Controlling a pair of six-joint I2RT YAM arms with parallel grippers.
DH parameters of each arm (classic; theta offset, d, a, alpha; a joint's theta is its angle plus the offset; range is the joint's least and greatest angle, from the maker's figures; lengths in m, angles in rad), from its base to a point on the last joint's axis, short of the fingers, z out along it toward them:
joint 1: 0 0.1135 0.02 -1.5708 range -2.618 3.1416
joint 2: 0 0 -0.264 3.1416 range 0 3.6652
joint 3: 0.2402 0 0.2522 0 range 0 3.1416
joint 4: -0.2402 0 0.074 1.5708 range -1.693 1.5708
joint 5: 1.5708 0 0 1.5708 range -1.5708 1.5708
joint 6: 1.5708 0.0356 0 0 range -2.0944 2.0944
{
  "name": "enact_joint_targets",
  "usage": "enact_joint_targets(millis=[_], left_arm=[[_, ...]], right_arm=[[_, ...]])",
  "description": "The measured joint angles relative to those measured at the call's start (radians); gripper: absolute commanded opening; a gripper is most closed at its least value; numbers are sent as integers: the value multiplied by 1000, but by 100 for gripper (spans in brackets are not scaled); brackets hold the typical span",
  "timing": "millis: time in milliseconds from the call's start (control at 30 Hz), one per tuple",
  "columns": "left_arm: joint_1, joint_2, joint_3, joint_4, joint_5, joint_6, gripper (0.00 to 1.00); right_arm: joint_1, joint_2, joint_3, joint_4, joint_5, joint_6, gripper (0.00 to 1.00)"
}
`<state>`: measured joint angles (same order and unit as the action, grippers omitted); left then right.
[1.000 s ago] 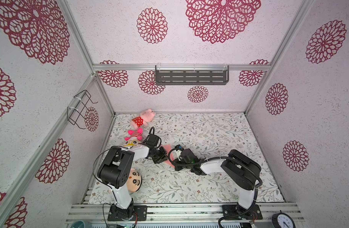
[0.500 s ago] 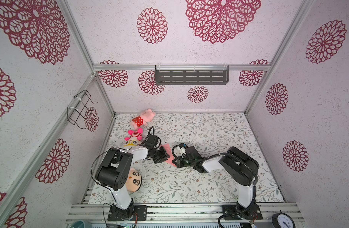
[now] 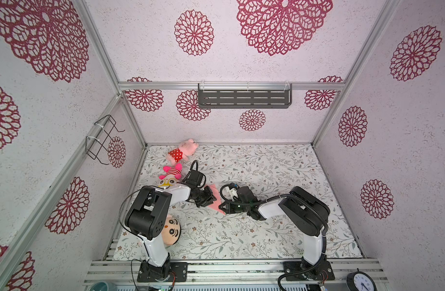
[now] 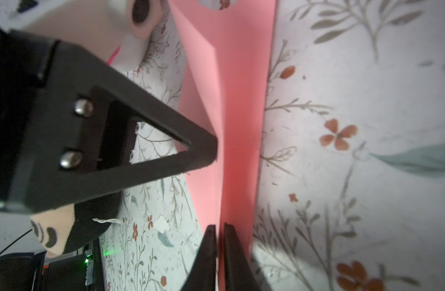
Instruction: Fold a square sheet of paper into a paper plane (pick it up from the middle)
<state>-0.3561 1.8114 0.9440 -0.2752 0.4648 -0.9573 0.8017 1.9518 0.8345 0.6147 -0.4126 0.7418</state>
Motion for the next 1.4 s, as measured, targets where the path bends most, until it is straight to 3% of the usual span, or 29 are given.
enact_joint_targets(millis=[233,433,833,1400], left_arm=[[-2,17,32,-56,-28,-20,21],[1,22,39,-68,-26,-43,20],[21,28,38,-84,1,-48,17],[34,31,25,-69,25,-58,14]], right_arm=[[0,-4,17,-24,6,-32,26],[12,-53,-37,4,105,-89,39],[154,-100,-42,-4,451,-212,37],[156,-45,-43,66,433,-212,25]])
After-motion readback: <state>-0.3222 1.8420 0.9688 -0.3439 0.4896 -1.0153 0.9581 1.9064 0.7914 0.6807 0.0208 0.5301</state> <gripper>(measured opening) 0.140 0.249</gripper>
